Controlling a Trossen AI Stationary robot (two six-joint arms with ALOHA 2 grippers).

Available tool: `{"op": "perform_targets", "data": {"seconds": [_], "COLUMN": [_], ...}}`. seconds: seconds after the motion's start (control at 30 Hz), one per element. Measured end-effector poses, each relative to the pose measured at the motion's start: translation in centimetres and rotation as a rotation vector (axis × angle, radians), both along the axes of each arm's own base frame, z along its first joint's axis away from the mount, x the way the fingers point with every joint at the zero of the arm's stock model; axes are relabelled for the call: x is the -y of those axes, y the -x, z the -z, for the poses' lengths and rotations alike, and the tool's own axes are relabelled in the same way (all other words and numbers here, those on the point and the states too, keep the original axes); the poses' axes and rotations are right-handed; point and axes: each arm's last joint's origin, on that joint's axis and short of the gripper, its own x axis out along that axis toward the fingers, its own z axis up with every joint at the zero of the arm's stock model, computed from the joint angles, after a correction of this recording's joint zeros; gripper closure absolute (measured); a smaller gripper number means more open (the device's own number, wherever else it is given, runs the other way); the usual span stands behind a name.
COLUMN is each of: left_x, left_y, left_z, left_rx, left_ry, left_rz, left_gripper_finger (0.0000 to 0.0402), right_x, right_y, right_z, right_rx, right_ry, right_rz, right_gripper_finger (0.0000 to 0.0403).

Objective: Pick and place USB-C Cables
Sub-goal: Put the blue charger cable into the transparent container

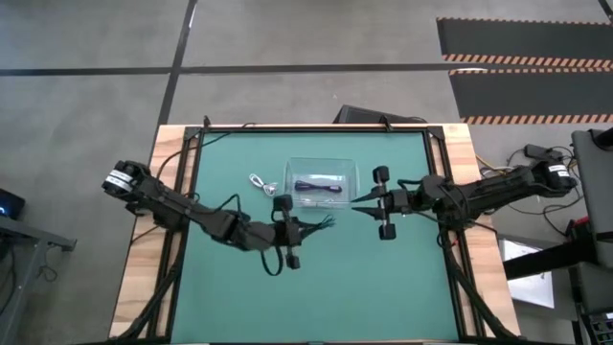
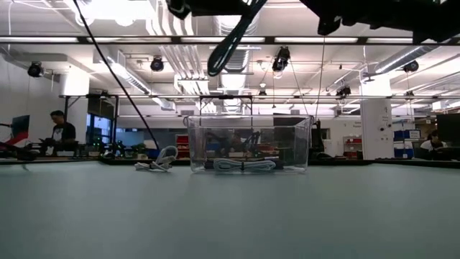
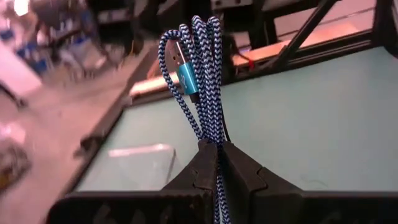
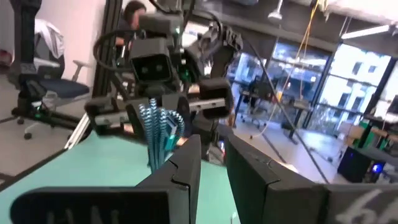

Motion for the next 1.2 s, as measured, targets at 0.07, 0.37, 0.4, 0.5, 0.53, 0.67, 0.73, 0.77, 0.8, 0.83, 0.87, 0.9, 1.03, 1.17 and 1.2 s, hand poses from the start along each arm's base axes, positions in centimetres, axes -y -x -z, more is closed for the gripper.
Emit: {"op": "perform_targets", "data": {"seconds": [0.07, 0.37, 0.4, 0.5, 0.53, 0.67, 0.73, 0.77, 0.8, 0.83, 0.87, 0.9, 1.03, 1.17, 1.2], "left_x": [-0.7, -4.0, -4.2, -4.8, -4.9, -5.3, -5.3, -5.4, -5.4, -5.4, -5.4, -5.4, -5.3, -5.3, -5.3], "left_y": [-0.2, 0.5, 0.6, 0.7, 0.7, 0.6, 0.6, 0.6, 0.6, 0.6, 0.6, 0.6, 0.5, 0.4, 0.4], "left_z": [0.0, -0.1, -0.1, 0.0, 0.0, -0.1, -0.2, -0.2, -0.4, -0.4, -0.5, -0.6, -0.4, -0.2, -0.1], "left_rx": [0.041, 0.313, 0.327, 0.352, 0.352, 0.354, 0.36, 0.367, 0.378, 0.387, 0.394, 0.399, 0.398, 0.392, 0.391], "left_ry": [-0.045, -0.089, -0.087, -0.084, -0.085, -0.085, -0.083, -0.081, -0.078, -0.075, -0.07, -0.066, -0.057, -0.058, -0.058], "left_rz": [0.021, 0.055, 0.05, 0.042, 0.038, 0.027, 0.025, 0.024, 0.023, 0.023, 0.023, 0.022, 0.037, 0.043, 0.043], "left_gripper_finger": [0.0401, 0.0401, 0.0401, 0.0401, 0.0401, 0.0401, 0.0401, 0.0401, 0.0401, 0.0401, 0.0401, 0.0401, 0.0401, 0.0401, 0.0401], "right_x": [0.0, -0.1, -0.1, -0.1, -0.1, -0.1, -0.1, -0.1, -0.1, 0.0, 0.1, 0.1, 0.0, 0.0, -0.1], "right_y": [-0.5, -1.9, -2.0, -2.3, -2.3, -2.5, -2.5, -2.5, -2.5, -2.5, -2.5, -2.5, -3.1, -4.4, -4.7], "right_z": [0.3, 1.7, 1.8, 2.3, 2.4, 2.6, 2.6, 2.5, 2.5, 2.4, 2.4, 2.3, 2.1, 1.9, 1.9], "right_rx": [0.017, 0.008, 0.001, -0.018, -0.021, -0.025, -0.023, -0.021, -0.017, -0.012, -0.007, -0.004, -0.007, -0.011, -0.012], "right_ry": [0.009, -0.002, -0.01, -0.027, -0.031, -0.042, -0.043, -0.048, -0.059, -0.072, -0.08, -0.082, -0.09, -0.09, -0.092], "right_rz": [0.002, 0.002, 0.005, 0.004, 0.004, 0.003, 0.006, 0.017, 0.035, 0.054, 0.067, 0.077, 0.074, 0.076, 0.075], "right_gripper_finger": [0.0337, 0.0337, 0.0337, 0.0337, 0.0337, 0.0337, 0.0337, 0.0337, 0.0337, 0.0337, 0.0337, 0.0337, 0.0323, 0.0293, 0.0285]}}
